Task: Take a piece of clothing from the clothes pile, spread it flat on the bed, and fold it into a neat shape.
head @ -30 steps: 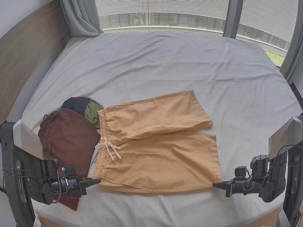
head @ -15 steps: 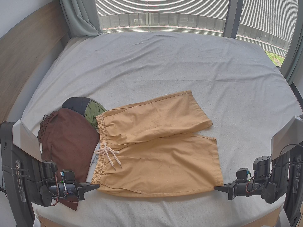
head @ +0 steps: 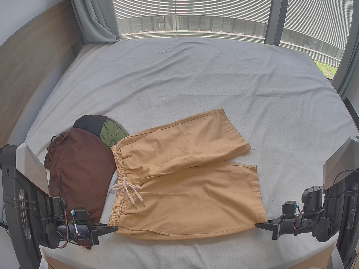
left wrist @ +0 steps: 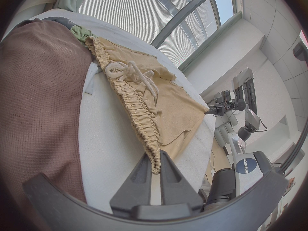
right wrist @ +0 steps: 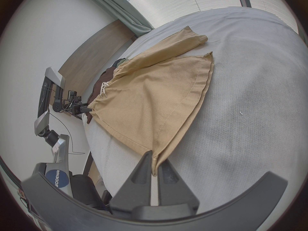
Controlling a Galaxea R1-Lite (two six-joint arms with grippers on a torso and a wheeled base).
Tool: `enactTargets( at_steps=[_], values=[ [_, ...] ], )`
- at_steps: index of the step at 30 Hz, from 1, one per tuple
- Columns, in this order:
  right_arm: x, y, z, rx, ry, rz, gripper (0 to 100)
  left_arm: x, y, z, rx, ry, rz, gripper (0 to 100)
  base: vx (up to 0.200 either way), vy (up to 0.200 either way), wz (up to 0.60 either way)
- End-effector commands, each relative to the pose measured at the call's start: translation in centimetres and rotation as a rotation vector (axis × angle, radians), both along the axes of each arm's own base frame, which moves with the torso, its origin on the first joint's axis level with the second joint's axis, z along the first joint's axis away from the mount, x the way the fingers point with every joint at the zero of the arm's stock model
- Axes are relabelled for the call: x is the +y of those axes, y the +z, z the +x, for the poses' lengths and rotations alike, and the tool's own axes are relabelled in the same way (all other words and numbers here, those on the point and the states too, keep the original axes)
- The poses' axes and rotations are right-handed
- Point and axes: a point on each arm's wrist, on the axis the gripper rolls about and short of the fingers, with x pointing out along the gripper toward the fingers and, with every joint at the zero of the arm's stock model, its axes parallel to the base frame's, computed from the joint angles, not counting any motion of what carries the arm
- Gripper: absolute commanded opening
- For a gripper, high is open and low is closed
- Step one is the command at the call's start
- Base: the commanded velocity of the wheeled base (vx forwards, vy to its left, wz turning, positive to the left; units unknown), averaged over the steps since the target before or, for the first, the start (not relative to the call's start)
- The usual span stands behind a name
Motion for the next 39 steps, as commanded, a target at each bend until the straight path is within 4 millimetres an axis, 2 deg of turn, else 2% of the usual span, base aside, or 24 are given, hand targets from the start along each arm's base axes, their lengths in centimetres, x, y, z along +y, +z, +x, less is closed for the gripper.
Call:
enactTargets(
  at_steps=[1,6,14,19,23,25,26,29,39],
  values=[
    [-0.1,-0.1,-0.4,0.006,0.011,-0.013,0,-0.1,-0.1,-0.8,0.027,-0.017,-0.009,0,0.0,0.0,0.0],
    [-0.1,-0.1,-0.4,0.004,0.014,-0.012,0,0.0,-0.1,-1.1,0.03,-0.019,-0.007,0,0.0,0.0,0.0],
    [-0.2,0.9,0.7,-0.063,0.027,0.036,0,-0.1,0.1,0.2,-0.015,-0.027,-0.023,0,0.0,0.0,0.0],
    [0.1,2.8,1.4,-0.119,0.006,0.092,0,-0.3,0.2,1.1,-0.04,-0.033,-0.028,0,0.0,0.0,0.0],
    [0.3,4.2,1.9,-0.157,-0.013,0.137,0,-0.4,1.5,1.9,-0.071,-0.017,-0.049,0,0.0,0.0,0.0],
    [0.3,4.2,1.9,-0.157,-0.013,0.137,0,-0.4,1.5,1.9,-0.071,-0.017,-0.049,0,0.0,0.0,0.0],
    [0.4,5.0,2.2,-0.182,-0.019,0.153,0,-0.7,3.2,2.4,-0.076,0.002,-0.088,0,0.0,0.0,0.0],
    [0.4,5.5,2.4,-0.201,-0.025,0.167,0,-0.9,4.5,2.8,-0.085,0.014,-0.121,0,0.0,0.0,0.0],
    [0.5,7.6,2.4,-0.236,-0.052,0.233,0,-1.1,6.0,3.3,-0.139,0.011,-0.128,0,0.0,0.0,0.0]
  ],
)
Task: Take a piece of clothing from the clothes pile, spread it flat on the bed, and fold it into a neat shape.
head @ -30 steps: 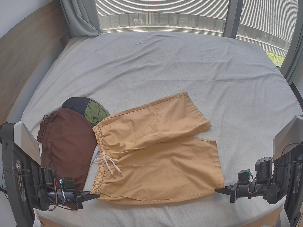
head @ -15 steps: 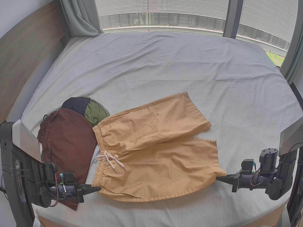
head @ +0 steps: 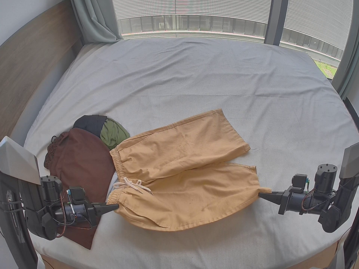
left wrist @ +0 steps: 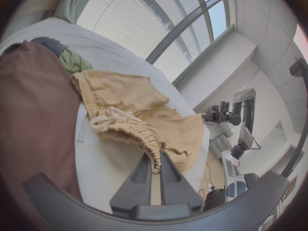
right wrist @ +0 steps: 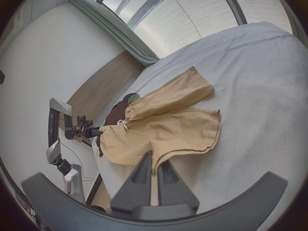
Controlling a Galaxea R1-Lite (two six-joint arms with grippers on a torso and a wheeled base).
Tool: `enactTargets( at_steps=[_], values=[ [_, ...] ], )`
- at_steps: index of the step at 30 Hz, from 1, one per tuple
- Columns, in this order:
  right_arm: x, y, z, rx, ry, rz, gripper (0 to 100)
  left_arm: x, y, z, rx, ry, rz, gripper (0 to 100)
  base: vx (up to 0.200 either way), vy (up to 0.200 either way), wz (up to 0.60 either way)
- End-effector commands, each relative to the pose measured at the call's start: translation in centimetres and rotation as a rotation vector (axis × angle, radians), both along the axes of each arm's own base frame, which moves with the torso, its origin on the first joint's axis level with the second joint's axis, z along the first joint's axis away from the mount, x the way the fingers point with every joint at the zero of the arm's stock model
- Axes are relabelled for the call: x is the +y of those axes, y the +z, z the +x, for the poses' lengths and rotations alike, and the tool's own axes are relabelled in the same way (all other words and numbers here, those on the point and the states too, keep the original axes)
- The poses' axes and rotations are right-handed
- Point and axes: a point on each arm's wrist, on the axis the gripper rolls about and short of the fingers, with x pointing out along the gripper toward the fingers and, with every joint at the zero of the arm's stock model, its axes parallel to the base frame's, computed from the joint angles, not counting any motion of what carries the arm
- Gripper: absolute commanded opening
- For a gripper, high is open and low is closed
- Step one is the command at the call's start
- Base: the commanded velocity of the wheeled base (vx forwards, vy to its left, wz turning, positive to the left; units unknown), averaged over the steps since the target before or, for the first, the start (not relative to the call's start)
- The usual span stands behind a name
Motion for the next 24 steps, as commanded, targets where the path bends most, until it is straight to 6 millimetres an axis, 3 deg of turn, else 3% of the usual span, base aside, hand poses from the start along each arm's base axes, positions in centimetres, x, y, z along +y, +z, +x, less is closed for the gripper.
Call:
enactTargets(
  at_steps=[1,13,24],
  values=[
    [0.1,1.6,-0.1,-0.061,0.0,0.017,0,-0.2,1.2,0.3,-0.055,-0.006,0.001,0,0.0,0.0,0.0],
    [0.0,3.4,-0.6,-0.135,-0.002,0.029,0,-0.5,3.6,0.9,-0.064,0.029,-0.057,0,0.0,0.0,0.0],
    [-0.1,4.7,-1.0,-0.188,-0.001,0.038,0,-0.5,4.4,1.8,-0.101,0.062,-0.055,0,0.0,0.0,0.0]
  ],
)
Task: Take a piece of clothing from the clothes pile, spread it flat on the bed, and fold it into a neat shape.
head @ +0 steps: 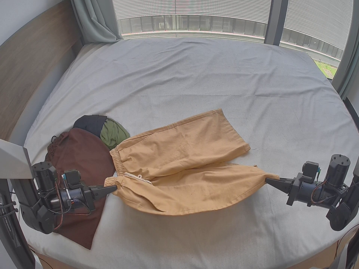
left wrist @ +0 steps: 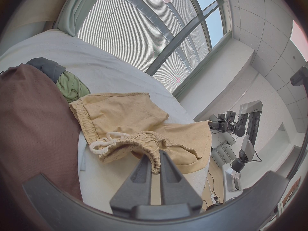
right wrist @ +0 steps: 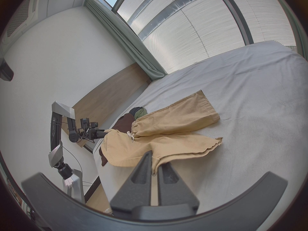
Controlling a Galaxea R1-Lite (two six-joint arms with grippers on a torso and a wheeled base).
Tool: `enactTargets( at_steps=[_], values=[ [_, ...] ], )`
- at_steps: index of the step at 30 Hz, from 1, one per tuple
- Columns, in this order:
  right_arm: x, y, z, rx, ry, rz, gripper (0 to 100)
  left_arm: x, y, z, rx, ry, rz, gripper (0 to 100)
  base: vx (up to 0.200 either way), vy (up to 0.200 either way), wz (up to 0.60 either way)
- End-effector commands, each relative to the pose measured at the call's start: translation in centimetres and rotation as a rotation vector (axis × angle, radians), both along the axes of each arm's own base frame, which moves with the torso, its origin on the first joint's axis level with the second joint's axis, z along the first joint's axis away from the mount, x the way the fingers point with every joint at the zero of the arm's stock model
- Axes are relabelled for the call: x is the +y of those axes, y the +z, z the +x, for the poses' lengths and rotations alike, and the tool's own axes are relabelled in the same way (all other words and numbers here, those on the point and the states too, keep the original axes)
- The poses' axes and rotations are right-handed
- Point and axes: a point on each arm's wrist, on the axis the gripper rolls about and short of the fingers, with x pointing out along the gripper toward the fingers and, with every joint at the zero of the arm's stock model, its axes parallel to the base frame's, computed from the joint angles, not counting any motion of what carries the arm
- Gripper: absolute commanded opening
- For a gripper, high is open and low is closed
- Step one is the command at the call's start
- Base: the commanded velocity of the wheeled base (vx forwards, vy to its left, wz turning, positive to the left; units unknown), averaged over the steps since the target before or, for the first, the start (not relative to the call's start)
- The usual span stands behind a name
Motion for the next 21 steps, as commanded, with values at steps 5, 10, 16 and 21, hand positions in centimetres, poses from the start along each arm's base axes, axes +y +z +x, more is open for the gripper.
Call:
enactTargets(
  at_steps=[5,10,16,21],
  values=[
    [0.1,1.5,0.2,-0.057,-0.002,0.029,0,0.3,0.6,0.6,-0.02,0.032,-0.007,0,0.0,0.0,0.0],
    [0.1,2.2,0.8,-0.075,-0.01,0.055,0,0.2,0.7,1.2,-0.018,0.084,-0.008,0,0.0,0.0,0.0],
    [0.1,3.1,2.1,-0.11,-0.028,0.083,0,0.3,1.2,2.1,-0.018,0.147,-0.028,0,0.0,0.0,0.0],
    [0.4,3.3,3.5,-0.128,-0.043,0.096,0,0.3,1.4,2.5,-0.027,0.158,-0.031,0,0.0,0.0,0.0]
  ],
)
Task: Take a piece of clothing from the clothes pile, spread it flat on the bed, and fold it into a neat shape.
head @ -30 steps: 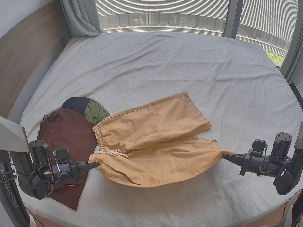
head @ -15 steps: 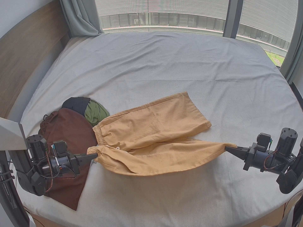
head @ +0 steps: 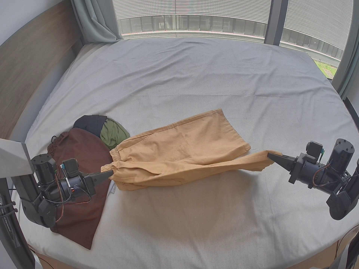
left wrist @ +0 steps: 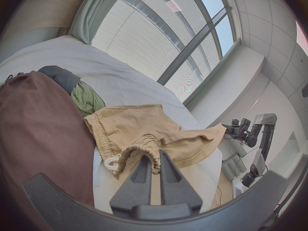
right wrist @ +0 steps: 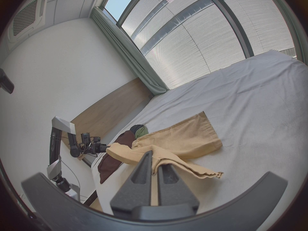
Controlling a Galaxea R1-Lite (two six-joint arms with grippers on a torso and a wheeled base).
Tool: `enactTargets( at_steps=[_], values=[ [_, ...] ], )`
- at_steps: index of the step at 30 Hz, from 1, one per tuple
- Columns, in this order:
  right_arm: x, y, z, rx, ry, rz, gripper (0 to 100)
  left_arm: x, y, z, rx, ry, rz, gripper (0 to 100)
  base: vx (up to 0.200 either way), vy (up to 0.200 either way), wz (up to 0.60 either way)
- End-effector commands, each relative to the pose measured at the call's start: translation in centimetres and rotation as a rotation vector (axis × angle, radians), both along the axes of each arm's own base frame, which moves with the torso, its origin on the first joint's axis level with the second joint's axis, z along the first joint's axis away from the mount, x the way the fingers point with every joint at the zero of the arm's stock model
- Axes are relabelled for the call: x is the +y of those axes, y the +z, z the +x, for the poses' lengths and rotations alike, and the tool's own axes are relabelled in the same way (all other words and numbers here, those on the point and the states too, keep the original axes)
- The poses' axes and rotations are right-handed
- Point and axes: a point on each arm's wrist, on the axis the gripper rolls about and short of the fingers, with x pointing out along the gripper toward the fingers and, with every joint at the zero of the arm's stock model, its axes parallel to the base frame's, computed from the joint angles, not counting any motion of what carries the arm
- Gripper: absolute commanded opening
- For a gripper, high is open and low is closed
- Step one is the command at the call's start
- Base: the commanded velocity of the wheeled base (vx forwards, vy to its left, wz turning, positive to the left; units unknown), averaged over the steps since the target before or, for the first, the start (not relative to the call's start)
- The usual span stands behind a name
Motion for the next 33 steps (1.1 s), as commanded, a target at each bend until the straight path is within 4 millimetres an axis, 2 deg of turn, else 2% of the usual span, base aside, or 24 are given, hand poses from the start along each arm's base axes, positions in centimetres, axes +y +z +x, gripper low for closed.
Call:
enactTargets(
  at_steps=[1,6,14,20,25,33],
  values=[
    [0.4,0.1,1.4,-0.022,-0.021,0.006,0,0.1,0.3,0.4,-0.014,0.008,-0.004,0,0.0,0.0,0.0],
    [1.2,0.7,2.7,-0.065,-0.024,0.014,0,0.2,0.5,0.5,-0.022,0.037,-0.002,0,0.0,0.0,0.0],
    [1.6,0.2,5.3,-0.08,-0.024,0.03,0,0.3,0.7,0.9,-0.036,0.049,-0.004,0,0.0,0.0,0.0],
    [1.9,2.2,7.1,-0.129,-0.022,0.099,0,0.1,1.0,1.4,-0.033,0.09,-0.022,0,0.0,0.0,0.0],
    [2.0,2.6,8.3,-0.15,-0.021,0.106,0,0.1,1.1,1.6,-0.033,0.108,-0.028,0,0.0,0.0,0.0],
    [2.3,2.3,10.1,-0.175,-0.022,0.11,0,0.0,1.3,1.9,-0.026,0.111,-0.048,0,0.0,0.0,0.0]
  ],
)
